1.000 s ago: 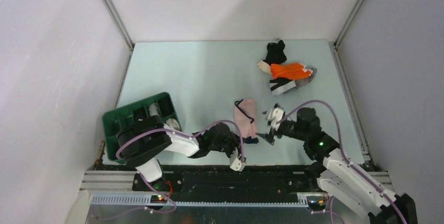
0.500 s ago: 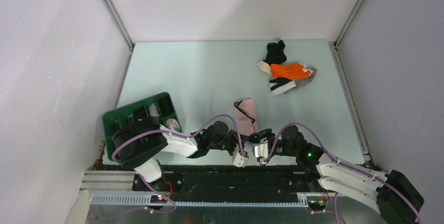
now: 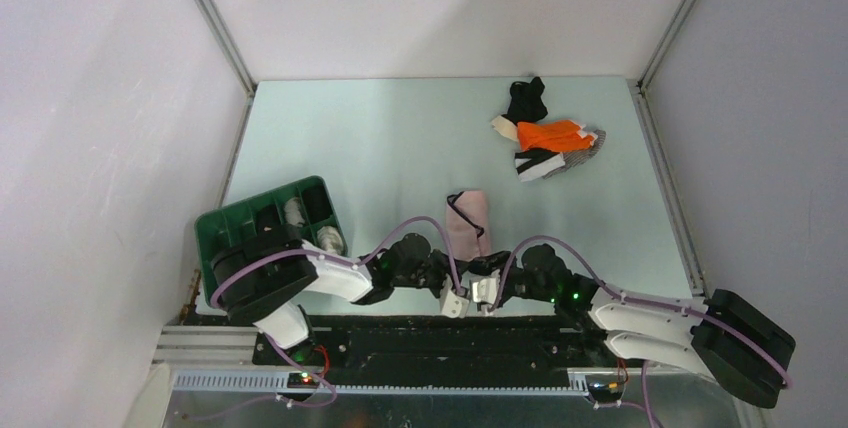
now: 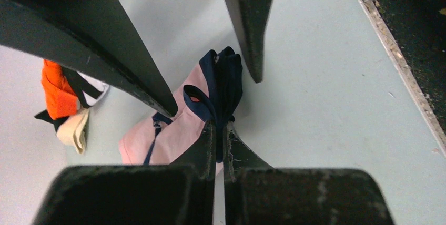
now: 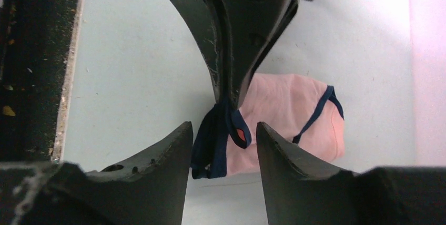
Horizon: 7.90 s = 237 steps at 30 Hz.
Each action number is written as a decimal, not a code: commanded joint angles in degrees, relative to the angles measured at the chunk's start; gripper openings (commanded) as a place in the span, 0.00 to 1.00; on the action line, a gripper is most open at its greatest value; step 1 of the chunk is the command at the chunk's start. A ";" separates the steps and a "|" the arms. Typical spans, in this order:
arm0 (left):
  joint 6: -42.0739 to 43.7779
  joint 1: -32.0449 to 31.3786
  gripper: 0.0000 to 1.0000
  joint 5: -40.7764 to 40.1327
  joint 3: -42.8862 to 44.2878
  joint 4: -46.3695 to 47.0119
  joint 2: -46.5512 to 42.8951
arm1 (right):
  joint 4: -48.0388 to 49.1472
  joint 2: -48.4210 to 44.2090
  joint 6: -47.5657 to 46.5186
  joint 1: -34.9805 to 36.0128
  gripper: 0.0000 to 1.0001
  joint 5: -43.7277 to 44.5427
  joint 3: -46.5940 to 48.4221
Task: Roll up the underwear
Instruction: Roll the underwear to the center of the board.
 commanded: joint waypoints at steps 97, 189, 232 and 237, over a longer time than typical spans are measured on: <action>-44.02 6.43 0.00 0.22 -3.49 14.33 -9.25 | -12.29 -13.80 15.28 6.43 0.95 9.14 5.61; -51.15 13.43 0.00 14.30 2.58 -4.63 -8.85 | -40.36 15.53 7.17 -10.51 0.00 -16.26 28.85; -64.06 19.64 0.00 29.12 13.63 -19.38 5.42 | -30.21 36.89 64.18 -17.76 0.00 -22.29 31.34; -63.35 19.72 0.00 26.27 14.59 -20.00 7.18 | -29.10 38.28 64.11 -20.27 0.00 -23.25 30.95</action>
